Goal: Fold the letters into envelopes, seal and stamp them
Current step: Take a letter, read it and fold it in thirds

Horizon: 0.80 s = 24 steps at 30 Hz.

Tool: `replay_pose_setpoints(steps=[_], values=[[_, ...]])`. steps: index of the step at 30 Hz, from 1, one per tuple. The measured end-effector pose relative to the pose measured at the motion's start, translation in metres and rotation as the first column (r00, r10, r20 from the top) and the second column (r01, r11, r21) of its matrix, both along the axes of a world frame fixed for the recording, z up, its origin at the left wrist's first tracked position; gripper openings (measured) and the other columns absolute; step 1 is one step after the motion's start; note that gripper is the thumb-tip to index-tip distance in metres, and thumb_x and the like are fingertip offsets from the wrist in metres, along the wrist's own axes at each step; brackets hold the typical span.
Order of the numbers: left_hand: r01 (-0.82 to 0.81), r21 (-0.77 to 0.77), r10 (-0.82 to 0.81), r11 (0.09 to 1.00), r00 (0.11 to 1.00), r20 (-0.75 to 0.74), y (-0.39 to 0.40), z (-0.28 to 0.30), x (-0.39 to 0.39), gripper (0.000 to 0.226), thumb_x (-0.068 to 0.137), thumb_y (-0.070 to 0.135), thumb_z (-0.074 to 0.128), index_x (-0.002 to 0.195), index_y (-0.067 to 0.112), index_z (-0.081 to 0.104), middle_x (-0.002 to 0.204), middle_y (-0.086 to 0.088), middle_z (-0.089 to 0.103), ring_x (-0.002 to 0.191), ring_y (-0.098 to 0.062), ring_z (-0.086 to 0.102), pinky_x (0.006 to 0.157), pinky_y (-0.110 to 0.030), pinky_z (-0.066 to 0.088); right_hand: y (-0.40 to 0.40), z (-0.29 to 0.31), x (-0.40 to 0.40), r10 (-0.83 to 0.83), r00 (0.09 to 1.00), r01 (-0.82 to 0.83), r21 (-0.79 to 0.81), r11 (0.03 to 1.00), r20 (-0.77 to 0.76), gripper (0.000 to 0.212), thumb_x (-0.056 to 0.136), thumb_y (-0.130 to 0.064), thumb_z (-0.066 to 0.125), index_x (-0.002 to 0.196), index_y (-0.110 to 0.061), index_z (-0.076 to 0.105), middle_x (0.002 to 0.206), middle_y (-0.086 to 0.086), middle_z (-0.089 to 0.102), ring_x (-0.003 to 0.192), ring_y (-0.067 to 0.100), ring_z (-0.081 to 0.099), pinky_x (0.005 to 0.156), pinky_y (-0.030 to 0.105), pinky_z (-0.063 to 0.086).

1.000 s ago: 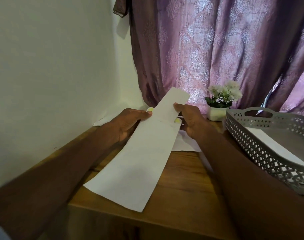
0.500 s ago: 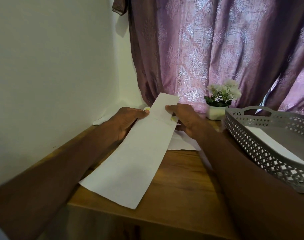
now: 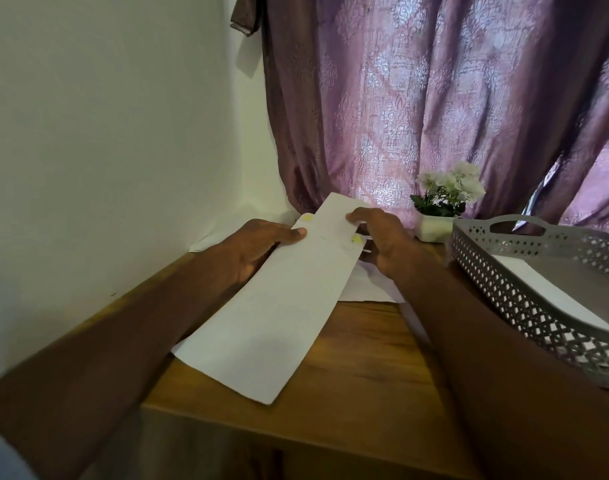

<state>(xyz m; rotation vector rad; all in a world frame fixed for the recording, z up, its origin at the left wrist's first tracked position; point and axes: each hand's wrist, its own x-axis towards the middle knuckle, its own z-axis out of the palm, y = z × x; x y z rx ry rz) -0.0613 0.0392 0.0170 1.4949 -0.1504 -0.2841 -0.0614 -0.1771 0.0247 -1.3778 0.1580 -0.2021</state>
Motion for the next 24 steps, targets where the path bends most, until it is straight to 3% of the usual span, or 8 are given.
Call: replay_pose_setpoints(steps=[4, 9, 13, 17, 22, 24], values=[[0.025, -0.007, -0.025, 1.000, 1.000, -0.016, 0.001, 0.001, 0.001, 0.033, 0.088, 0.016, 0.079, 0.115, 0.000, 0.073, 0.108, -0.019, 0.078, 0.084, -0.030, 0.079, 0.064, -0.035, 0.063, 0.000, -0.001, 0.003, 0.056, 0.998, -0.056, -0.025, 0.998, -0.013, 0.030, 0.084, -0.010, 0.069, 0.114, -0.009, 0.069, 0.095, 0.007, 0.072, 0.082, 0.026, 0.065, 0.078, 0.039, 0.056], [0.013, -0.009, -0.013, 1.000, 1.000, -0.012, 0.000, 0.000, 0.003, 0.037, 0.089, 0.028, 0.078, 0.117, 0.004, 0.073, 0.111, -0.016, 0.078, 0.094, -0.030, 0.077, 0.083, -0.038, 0.060, 0.001, -0.005, 0.007, 0.052, 0.999, -0.052, -0.035, 0.998, 0.004, 0.035, 0.092, -0.020, 0.072, 0.124, -0.007, 0.066, 0.102, 0.009, 0.073, 0.091, 0.029, 0.069, 0.079, 0.040, 0.059], [-0.004, -0.002, 0.004, 1.000, 1.000, -0.013, 0.000, 0.000, 0.005, 0.032, 0.090, 0.026, 0.077, 0.114, 0.004, 0.073, 0.103, -0.014, 0.080, 0.081, -0.027, 0.079, 0.072, -0.034, 0.061, 0.003, -0.002, 0.006, -0.011, 1.000, 0.012, -0.039, 0.999, 0.010, 0.027, 0.097, -0.023, 0.066, 0.121, -0.011, 0.065, 0.113, 0.010, 0.073, 0.094, 0.028, 0.068, 0.069, 0.037, 0.057], [-0.028, 0.002, 0.028, 1.000, 1.000, -0.008, 0.002, -0.001, 0.007, 0.035, 0.088, 0.025, 0.079, 0.115, 0.004, 0.073, 0.108, -0.017, 0.079, 0.091, -0.031, 0.077, 0.084, -0.040, 0.060, 0.004, -0.002, 0.005, 0.046, 0.999, -0.045, -0.056, 0.997, 0.007, 0.030, 0.095, -0.017, 0.067, 0.123, -0.005, 0.065, 0.119, 0.016, 0.072, 0.110, 0.035, 0.068, 0.089, 0.048, 0.060], [-0.041, 0.003, 0.041, 0.999, 0.999, 0.027, 0.002, 0.000, 0.011, 0.031, 0.087, 0.023, 0.081, 0.110, 0.003, 0.075, 0.101, -0.016, 0.080, 0.079, -0.028, 0.079, 0.066, -0.035, 0.062, 0.005, -0.005, 0.006, 0.100, 0.995, -0.100, -0.066, 0.993, 0.000, 0.035, 0.091, -0.013, 0.068, 0.125, -0.001, 0.064, 0.106, 0.014, 0.071, 0.097, 0.032, 0.068, 0.092, 0.048, 0.059], [-0.047, 0.005, 0.047, 0.999, 0.998, 0.041, 0.001, -0.001, 0.011, 0.029, 0.087, 0.023, 0.081, 0.107, 0.003, 0.075, 0.097, -0.015, 0.080, 0.075, -0.027, 0.079, 0.060, -0.034, 0.062, 0.005, -0.007, 0.006, 0.108, 0.994, -0.108, -0.050, 0.993, -0.008, 0.035, 0.090, -0.013, 0.070, 0.124, -0.002, 0.066, 0.111, 0.017, 0.073, 0.098, 0.032, 0.069, 0.091, 0.047, 0.059]])
